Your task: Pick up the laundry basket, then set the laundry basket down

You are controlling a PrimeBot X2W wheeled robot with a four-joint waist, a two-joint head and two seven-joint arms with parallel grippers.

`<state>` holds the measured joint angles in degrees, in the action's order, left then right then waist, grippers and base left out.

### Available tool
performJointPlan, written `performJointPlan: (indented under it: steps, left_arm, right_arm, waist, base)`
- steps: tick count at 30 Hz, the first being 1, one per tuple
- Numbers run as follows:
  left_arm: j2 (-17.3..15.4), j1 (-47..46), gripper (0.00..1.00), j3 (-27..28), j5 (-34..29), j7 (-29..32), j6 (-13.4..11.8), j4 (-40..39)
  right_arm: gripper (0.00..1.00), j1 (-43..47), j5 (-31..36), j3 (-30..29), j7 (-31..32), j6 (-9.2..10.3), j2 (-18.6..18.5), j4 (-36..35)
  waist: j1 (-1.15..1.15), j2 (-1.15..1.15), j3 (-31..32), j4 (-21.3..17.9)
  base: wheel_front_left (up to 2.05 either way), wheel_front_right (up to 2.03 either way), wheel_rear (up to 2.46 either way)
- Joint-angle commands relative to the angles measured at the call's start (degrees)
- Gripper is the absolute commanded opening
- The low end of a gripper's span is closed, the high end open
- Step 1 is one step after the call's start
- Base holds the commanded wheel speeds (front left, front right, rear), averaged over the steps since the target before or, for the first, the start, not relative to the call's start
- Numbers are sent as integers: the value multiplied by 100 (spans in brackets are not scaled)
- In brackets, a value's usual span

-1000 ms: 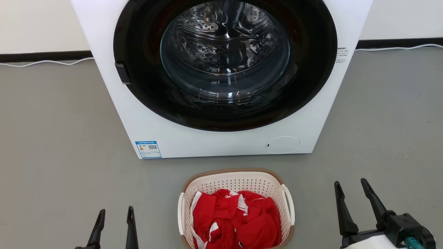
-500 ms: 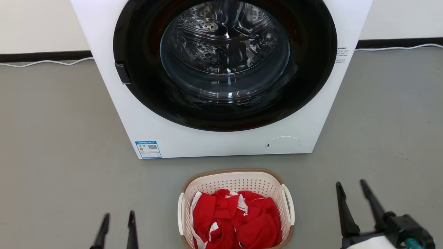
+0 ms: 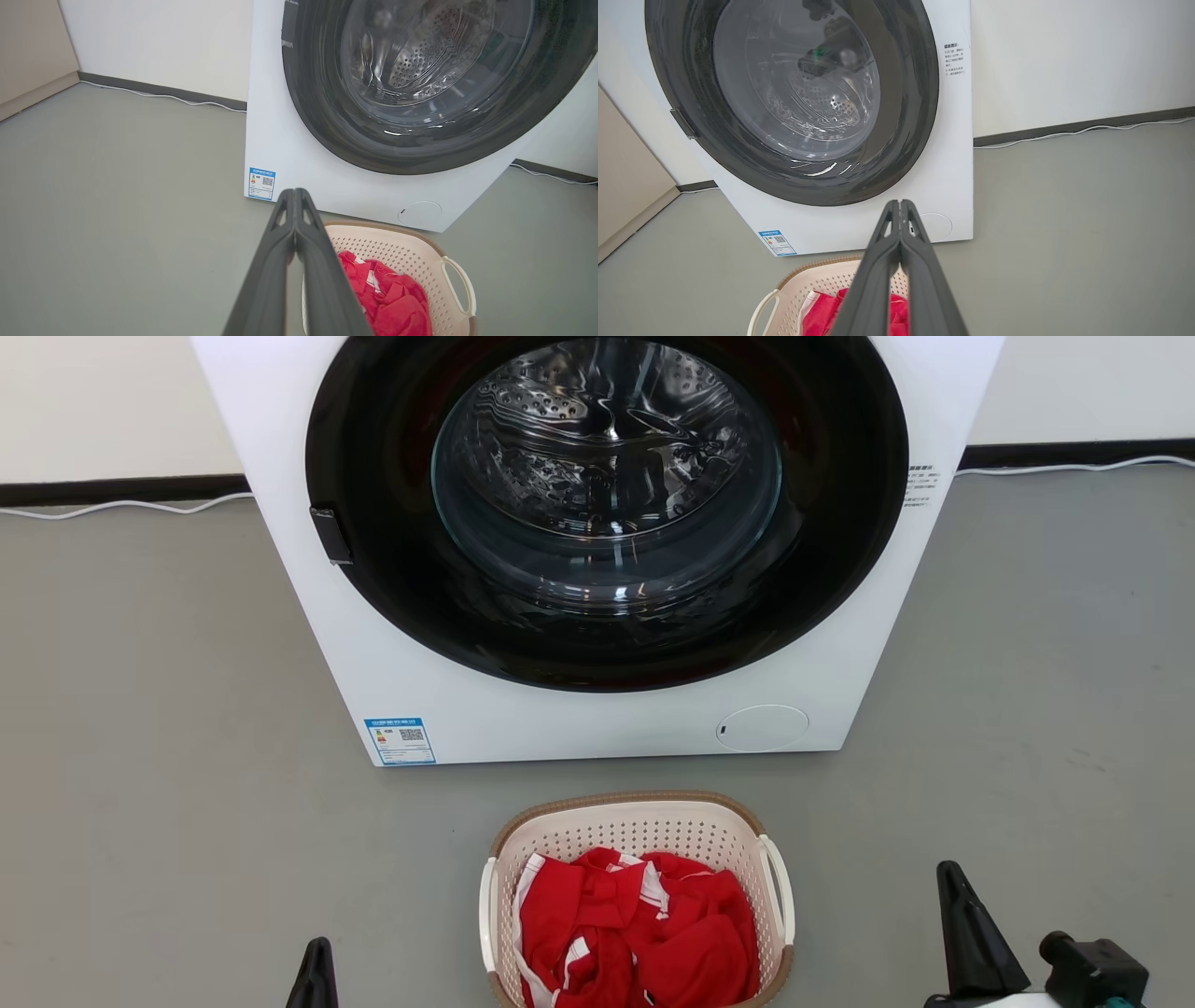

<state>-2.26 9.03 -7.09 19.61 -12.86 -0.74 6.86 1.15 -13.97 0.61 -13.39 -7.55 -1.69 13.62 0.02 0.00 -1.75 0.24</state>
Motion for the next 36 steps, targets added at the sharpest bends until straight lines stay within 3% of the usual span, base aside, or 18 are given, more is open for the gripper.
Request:
performJointPlan:
  steps: [1, 36]
  left_arm:
    - [-62, -171, 0, 64, 218, 21, 56, -98]
    - [-168, -593, 0, 322, 2538, 502, 301, 167]
  right_arm:
    - [0, -160, -233, -38, 50, 1, -70, -123]
    - [0, -336, -2676, -159, 582, 2, -151, -72]
  waist:
    - [-1, 0, -1, 0]
    - [-2, 0, 48, -8]
  base:
    - [0, 0, 0]
    - [0, 0, 0]
